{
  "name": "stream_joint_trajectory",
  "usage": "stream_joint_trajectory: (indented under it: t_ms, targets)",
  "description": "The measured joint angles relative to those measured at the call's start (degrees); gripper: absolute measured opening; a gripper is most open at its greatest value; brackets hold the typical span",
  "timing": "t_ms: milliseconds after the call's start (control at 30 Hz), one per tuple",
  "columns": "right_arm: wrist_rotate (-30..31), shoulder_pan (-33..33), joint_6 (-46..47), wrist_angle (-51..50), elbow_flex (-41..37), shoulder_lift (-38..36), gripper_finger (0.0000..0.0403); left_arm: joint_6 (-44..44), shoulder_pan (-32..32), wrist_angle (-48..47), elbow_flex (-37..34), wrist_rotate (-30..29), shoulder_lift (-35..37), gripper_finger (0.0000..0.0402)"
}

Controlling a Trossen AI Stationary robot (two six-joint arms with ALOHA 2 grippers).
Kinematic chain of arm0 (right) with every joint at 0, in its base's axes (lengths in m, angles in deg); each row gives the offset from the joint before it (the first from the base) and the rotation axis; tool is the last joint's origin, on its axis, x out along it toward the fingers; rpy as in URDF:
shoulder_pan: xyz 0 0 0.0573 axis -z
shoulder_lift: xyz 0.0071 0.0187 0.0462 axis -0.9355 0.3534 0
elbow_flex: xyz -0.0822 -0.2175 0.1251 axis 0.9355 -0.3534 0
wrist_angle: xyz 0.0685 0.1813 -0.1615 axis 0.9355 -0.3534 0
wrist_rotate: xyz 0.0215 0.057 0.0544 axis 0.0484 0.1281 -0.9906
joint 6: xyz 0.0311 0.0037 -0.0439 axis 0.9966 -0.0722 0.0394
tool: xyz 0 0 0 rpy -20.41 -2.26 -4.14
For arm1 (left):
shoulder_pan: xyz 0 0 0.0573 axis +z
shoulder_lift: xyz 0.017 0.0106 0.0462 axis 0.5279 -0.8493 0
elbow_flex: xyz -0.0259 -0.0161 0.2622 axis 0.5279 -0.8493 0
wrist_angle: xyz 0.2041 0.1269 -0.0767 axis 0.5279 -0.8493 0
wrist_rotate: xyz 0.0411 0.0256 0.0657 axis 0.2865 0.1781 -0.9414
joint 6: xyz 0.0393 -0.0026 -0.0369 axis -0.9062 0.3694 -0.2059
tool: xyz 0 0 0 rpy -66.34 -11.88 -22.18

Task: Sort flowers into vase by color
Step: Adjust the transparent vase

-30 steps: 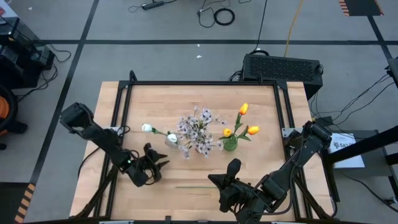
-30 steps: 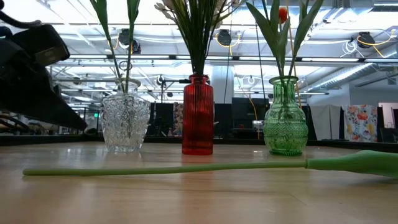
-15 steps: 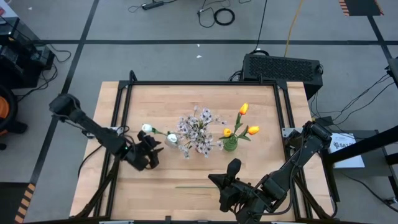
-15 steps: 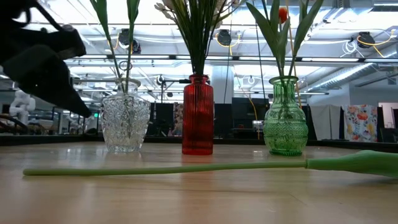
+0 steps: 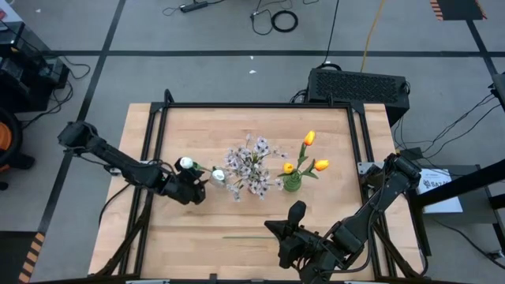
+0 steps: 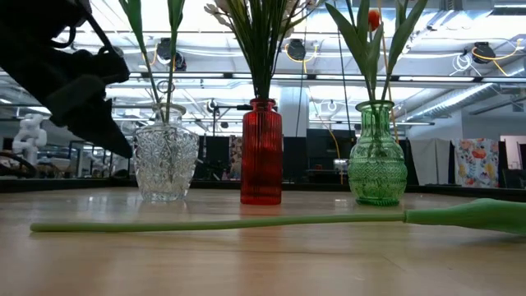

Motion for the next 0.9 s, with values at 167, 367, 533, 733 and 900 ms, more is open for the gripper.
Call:
stream_joint_trajectory:
  t_ms: [167, 367, 533, 733, 900]
  targets:
    - [0.0, 0.0, 0.0, 0.0, 0.0, 0.0, 0.0000, -1.4, -0.1, 2.9, 0.0, 0.6, 0.0, 0.0180]
    - [0.0, 0.0, 0.0, 0.0, 0.0, 0.0, 0.0000, -2.4, -0.1, 3.8, 0.0, 3.6, 0.0, 0.0180]
    - [0.0, 0.0, 0.0, 0.0, 0.0, 0.0, 0.0000, -2.5, -0.4, 4.3, 0.0, 6.3, 0.0, 0.0180]
    - [0.0, 0.0, 0.0, -0.1, 0.0, 0.0, 0.0000, -3.7, -3.4, 5.6, 0.0, 6.9, 0.0, 0.0180]
    - [0.0, 0.0, 0.0, -0.1, 0.0, 0.0, 0.0000, -6.8, -6.1, 5.1, -1.0, 4.9, 0.0, 0.0182]
